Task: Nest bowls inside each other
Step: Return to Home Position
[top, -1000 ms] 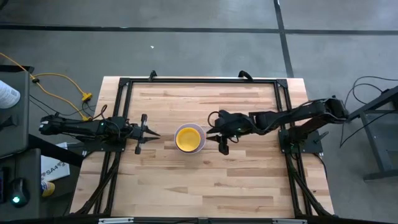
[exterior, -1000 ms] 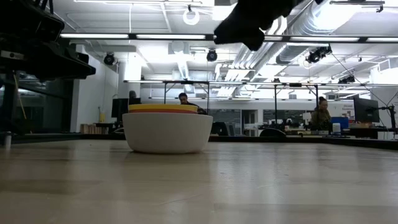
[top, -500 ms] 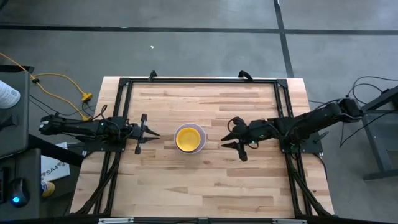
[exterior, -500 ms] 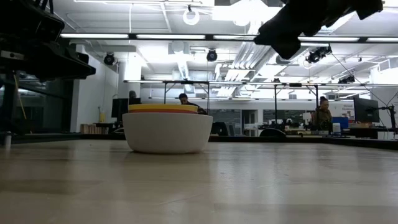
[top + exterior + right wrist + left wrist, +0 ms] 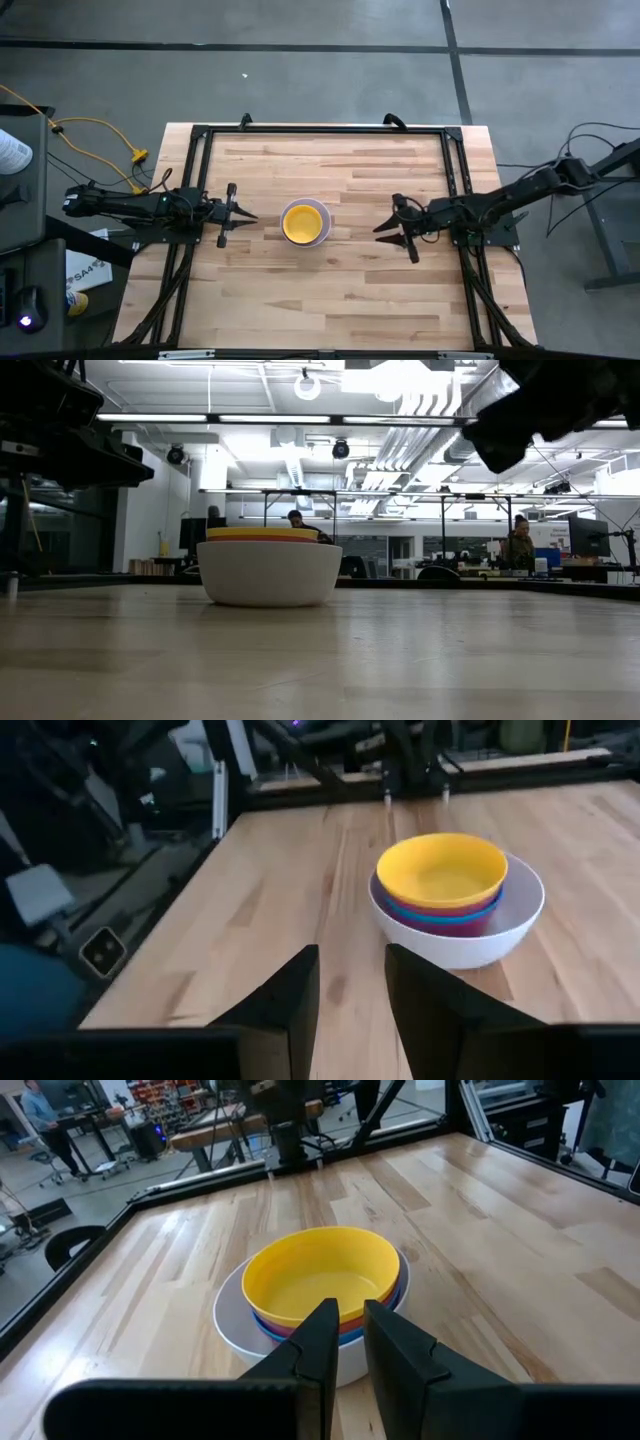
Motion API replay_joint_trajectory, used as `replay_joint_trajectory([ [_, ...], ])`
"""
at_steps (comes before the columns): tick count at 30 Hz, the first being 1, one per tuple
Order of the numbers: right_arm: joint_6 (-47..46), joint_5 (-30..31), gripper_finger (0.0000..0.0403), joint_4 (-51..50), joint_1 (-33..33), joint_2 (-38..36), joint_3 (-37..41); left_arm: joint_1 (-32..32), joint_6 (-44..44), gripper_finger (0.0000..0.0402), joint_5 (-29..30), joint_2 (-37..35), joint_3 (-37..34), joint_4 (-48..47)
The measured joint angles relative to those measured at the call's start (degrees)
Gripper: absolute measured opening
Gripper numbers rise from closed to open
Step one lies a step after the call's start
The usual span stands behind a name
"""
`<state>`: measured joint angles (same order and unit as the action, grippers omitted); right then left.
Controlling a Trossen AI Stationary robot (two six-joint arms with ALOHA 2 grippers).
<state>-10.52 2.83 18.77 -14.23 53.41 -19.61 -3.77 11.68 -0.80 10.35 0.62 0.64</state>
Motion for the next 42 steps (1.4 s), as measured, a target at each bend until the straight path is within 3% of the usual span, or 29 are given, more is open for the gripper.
replay_joint_trajectory([
  [28,2.9,-3.1,0.0110,-0.2,-0.1,-28.4,15.5,0.0,0.0,0.0051,0.0,0.0,0.0,0.0],
  [42,1.2,-6.0,0.0110,-0.1,-0.1,-33.9,18.7,0.0,0.0,0.0051,0.0,0.0,0.0,0.0],
])
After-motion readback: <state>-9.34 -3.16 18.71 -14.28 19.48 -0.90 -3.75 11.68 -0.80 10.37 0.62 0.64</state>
